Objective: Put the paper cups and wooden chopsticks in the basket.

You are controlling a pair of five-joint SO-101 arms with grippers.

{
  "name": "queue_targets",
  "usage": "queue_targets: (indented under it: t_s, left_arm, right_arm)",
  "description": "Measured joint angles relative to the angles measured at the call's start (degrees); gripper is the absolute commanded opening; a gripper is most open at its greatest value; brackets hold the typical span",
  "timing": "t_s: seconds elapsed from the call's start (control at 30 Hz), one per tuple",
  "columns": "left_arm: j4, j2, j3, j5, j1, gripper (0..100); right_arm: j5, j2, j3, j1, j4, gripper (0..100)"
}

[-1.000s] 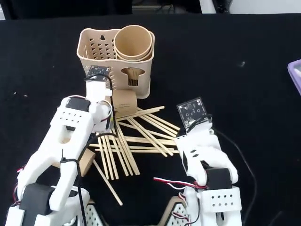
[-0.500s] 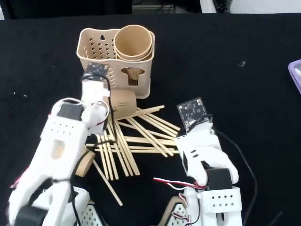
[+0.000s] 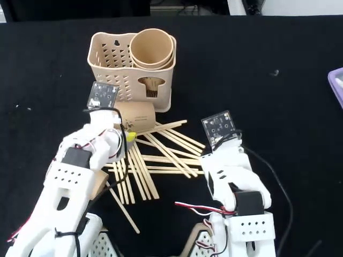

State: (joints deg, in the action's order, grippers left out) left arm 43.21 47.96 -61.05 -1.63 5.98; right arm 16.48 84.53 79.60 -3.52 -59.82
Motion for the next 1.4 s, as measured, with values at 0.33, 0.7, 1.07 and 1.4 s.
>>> queue_targets:
  t_s: [0.33, 0.7, 1.07, 1.4]
  left_arm:
    - [-3.3, 0.0, -1.2, 0.0, -0.9, 25]
    - [-4.7, 0.2, -1.2, 0.0, -6.6, 25]
    - [-6.6, 0.2, -2.2, 3.3, -3.2, 25]
    - [-9.9, 0.2, -2.3, 3.3, -4.5, 25]
  right_arm:
    - [0.0, 0.0, 0.0, 0.0, 0.0, 21.8]
    - [0.0, 0.0, 0.0, 0.0, 0.0, 21.8]
    - [0.0, 0.0, 0.0, 0.0, 0.0, 21.8]
    - [0.0, 0.0, 0.0, 0.0, 0.0, 21.8]
